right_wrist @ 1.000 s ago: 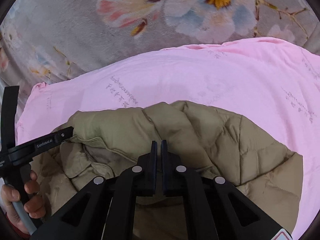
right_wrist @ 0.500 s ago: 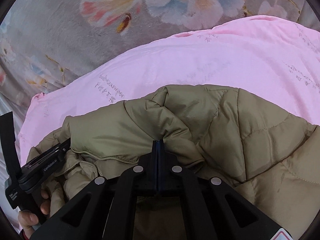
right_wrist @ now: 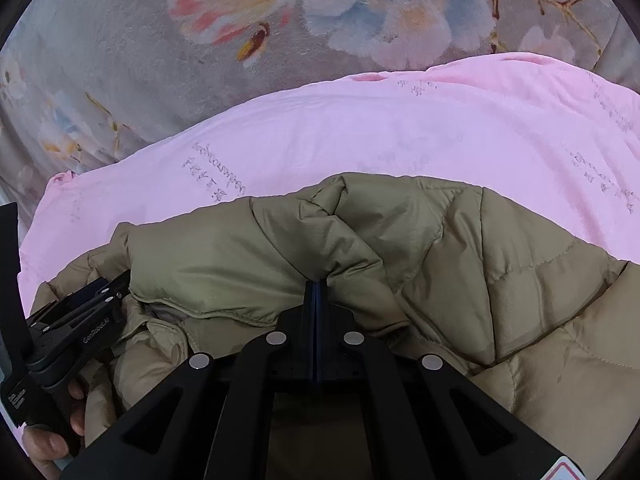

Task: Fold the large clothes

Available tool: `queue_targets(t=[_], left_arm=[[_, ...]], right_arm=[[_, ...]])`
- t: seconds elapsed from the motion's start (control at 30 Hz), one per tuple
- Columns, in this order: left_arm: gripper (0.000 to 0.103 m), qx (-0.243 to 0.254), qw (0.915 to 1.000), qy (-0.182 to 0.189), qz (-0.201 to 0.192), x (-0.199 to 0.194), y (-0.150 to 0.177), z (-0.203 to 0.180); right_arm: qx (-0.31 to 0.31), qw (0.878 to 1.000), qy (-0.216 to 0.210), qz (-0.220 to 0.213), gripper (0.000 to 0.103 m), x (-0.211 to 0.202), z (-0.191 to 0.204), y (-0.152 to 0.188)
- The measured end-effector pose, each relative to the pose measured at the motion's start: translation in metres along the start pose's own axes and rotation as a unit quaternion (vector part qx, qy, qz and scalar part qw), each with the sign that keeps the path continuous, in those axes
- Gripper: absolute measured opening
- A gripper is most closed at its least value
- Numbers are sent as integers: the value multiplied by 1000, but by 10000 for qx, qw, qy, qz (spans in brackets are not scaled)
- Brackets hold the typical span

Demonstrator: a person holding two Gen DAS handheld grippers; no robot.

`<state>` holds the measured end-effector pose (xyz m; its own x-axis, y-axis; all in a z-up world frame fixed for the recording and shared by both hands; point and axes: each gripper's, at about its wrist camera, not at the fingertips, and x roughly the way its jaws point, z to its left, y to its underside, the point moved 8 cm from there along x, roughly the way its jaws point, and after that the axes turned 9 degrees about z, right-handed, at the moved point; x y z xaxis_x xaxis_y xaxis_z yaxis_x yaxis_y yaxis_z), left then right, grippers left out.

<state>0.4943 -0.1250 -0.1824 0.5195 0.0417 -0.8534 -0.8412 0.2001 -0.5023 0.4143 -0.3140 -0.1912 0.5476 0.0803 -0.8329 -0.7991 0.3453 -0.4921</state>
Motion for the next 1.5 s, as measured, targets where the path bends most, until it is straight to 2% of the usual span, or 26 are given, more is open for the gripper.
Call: queue_targets(t=[0.2, 0.3, 0.33, 0.37, 0.4, 0.43, 0.47, 0.53, 0.57, 0.7, 0.8, 0.87, 0.93, 1.03, 1.1, 1.17, 1.2, 1.27, 1.37, 1.43, 1.47, 1.5], left_arm=[[45, 66, 9999, -155, 1, 0, -2, -1], [47, -126, 9998, 153, 5, -10, 3, 9], [49, -180, 9995, 275, 21, -18, 9, 13], [65, -255, 9990, 355, 10, -33, 19, 20], [69, -272, 9987, 420, -73, -46, 27, 24], [69, -243, 9983, 492, -179, -63, 37, 29], [70, -160, 9978, 582, -269, -84, 51, 38], [76, -74, 9975, 656, -252, -117, 81, 57], [81, -80, 9974, 695, -195, -129, 93, 65], [88, -310, 9934, 1084, 219, -173, 155, 110], [88, -609, 9893, 1196, 568, -191, 207, 147], [88, -795, 9854, 1264, 812, -199, 249, 169], [88, -870, 9843, 1219, 931, -205, 275, 182], [88, -1221, 9785, 1313, 1021, -218, 309, 201], [88, -1501, 9715, 1481, 1081, -221, 326, 210], [88, -1737, 9611, 1745, 1252, -218, 338, 211], [88, -1794, 9593, 1796, 1238, -219, 341, 211], [88, -1756, 9610, 1802, 1152, -223, 344, 208], [88, -1762, 9558, 2051, 1157, -225, 344, 196], [87, -1661, 9560, 2128, 1152, -227, 344, 185], [78, -1591, 9561, 2181, 1143, -228, 344, 180], [63, -1498, 9561, 2241, 1152, -229, 345, 174]], right_arm=[[1, 10000, 43, 43, 0, 1, 1, 0], [33, 9999, 21, 109, 0, -13, -1, 8], [42, 10000, -3, 84, 13, -30, 0, 16], [40, 10000, -66, -48, 18, -53, 0, 24], [-14, 9998, -138, -168, 26, -77, -1, 34], [-81, 9995, -186, -226, 33, -95, -3, 43], [-175, 9993, -160, -300, 36, -119, -8, 58], [-272, 9991, 35, -313, 50, -155, -25, 87], [-279, 9992, 140, -249, 51, -173, -37, 106], [-47, 9993, 365, 31, 57, -232, -88, 187], [279, 9986, 392, 238, 59, -265, -119, 246], [518, 9977, 264, 347, 61, -281, -131, 281], [749, 9962, 51, 441, 62, -290, -135, 309], [841, 9943, -304, 573, 63, -294, -127, 337], [849, 9930, -459, 685, 63, -289, -119, 350], [885, 9912, -648, 743, 63, -286, -108, 356], [888, 9908, -723, 720, 64, -285, -102, 358], [844, 9909, -790, 689, 65, -285, -93, 358], [823, 9908, -817, 701, 65, -283, -82, 361], [805, 9915, -783, 661, 65, -283, -77, 363], [825, 9919, -742, 610, 65, -284, -75, 363], [835, 9919, -753, 584, 58, -285, -74, 363]])
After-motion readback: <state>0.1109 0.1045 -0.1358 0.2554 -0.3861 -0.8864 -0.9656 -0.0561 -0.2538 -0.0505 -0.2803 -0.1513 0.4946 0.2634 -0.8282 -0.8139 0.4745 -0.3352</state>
